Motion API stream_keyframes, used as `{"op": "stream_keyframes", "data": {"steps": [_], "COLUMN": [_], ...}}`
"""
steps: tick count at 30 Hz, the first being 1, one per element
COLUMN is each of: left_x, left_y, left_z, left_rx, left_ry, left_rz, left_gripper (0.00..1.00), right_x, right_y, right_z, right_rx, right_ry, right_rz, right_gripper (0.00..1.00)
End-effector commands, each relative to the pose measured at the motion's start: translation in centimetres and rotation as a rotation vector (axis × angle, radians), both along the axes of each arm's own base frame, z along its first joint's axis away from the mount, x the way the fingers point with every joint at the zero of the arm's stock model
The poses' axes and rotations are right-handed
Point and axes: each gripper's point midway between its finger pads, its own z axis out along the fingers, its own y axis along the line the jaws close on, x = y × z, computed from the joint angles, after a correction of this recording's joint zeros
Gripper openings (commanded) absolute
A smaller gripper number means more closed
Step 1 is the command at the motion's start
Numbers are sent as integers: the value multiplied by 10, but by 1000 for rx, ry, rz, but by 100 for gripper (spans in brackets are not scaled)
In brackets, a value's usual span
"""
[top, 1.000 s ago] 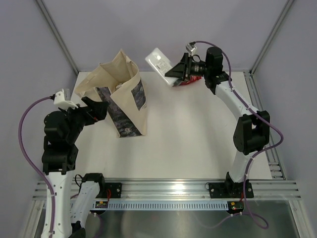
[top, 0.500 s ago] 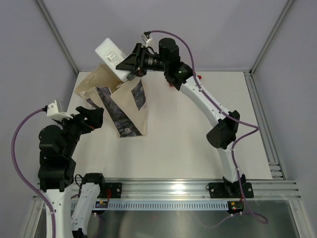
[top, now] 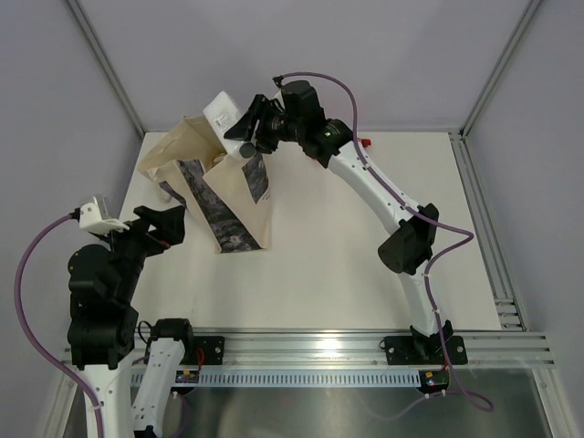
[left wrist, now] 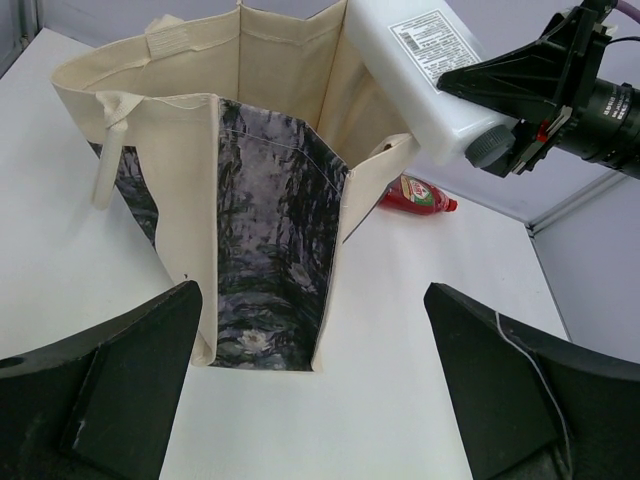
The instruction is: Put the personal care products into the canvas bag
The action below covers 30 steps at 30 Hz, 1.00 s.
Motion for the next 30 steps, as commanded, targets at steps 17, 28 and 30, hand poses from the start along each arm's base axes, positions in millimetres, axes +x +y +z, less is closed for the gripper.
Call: {"op": "stream_keyframes", "data": {"steps": [17,28,30], "left_x": [-7,-7,-7], "left_y": [5,0,-6], "left_z": [2,5,7], "left_rx": [20,20,29], "left_ry": [-26,-34,-42], "left_rz": [27,-5,-44], "left_gripper": [99,99,99], "right_x": [-22,-36,-50], "right_y": [0,-2,-6], "right_z": [79,98,110], "right_rx": [143,155,173], "right_ry": [-192,-336,-465], "right_rz": [15,98,216], "right_gripper": [73,100,100]}}
